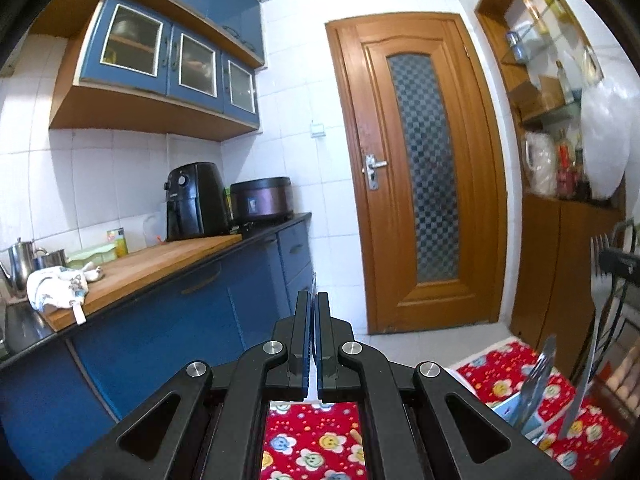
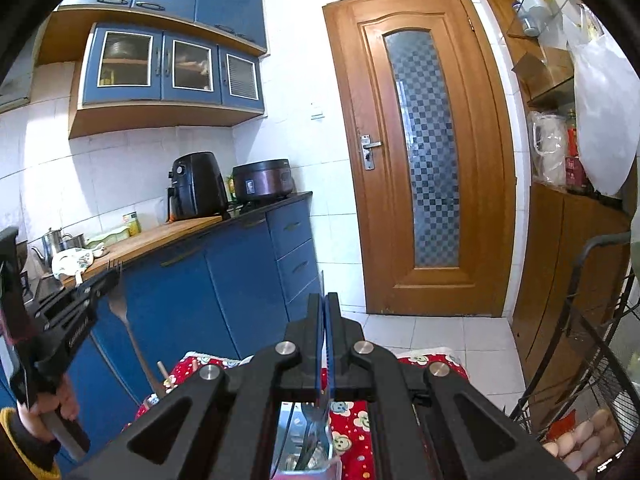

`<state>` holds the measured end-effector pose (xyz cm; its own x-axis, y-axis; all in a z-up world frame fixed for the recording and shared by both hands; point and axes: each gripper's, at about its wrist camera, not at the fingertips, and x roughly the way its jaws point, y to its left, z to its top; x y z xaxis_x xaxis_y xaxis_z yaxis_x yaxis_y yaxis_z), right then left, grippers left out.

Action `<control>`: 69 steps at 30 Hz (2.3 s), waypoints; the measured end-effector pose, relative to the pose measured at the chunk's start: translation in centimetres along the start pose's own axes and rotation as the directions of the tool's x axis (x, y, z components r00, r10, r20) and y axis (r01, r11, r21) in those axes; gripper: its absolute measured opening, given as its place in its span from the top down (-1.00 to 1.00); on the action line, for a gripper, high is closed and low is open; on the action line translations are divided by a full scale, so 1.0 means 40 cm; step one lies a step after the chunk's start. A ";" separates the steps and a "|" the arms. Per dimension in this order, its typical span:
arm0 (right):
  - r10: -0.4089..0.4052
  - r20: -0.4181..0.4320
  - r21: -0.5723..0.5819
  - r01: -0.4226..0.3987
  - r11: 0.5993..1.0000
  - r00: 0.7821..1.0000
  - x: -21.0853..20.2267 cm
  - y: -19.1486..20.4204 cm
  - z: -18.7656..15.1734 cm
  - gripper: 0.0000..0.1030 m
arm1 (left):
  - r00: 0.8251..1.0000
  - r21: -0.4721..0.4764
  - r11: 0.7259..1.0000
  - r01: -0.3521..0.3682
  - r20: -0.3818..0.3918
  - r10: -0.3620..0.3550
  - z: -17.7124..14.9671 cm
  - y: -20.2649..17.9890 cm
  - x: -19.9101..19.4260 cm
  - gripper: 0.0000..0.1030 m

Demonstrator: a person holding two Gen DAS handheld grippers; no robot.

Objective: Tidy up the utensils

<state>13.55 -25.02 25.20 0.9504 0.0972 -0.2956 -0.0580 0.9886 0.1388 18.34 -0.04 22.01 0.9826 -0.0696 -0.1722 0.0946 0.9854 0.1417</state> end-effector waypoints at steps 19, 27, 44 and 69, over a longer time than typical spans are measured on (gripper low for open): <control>-0.075 -0.023 -0.176 0.070 0.982 0.997 0.103 0.087 -0.090 0.95 | 0.997 0.014 0.999 0.034 -0.077 -0.033 -0.095 -0.048 0.040 0.97; -0.018 -0.104 -0.134 0.004 0.991 0.994 0.103 0.084 -0.130 0.94 | 0.985 -0.029 0.996 0.086 -0.146 -0.090 -0.130 -0.053 0.053 0.92; 0.083 -0.049 0.027 -0.082 0.996 0.995 -0.022 0.058 -0.080 0.17 | 0.980 -0.086 0.985 0.147 -0.119 -0.157 -0.078 -0.038 -0.070 0.22; 0.098 -0.098 0.073 -0.091 0.993 0.990 -0.259 0.067 -0.235 -0.66 | 0.965 -0.174 0.973 0.154 -0.183 -0.185 -0.175 -0.027 -0.325 -0.45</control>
<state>0.66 -22.30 19.76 0.9054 0.2045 -0.3721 -0.1217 0.9646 0.2341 4.34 0.88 17.29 0.9018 -0.2215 -0.3712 0.2154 0.9748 -0.0584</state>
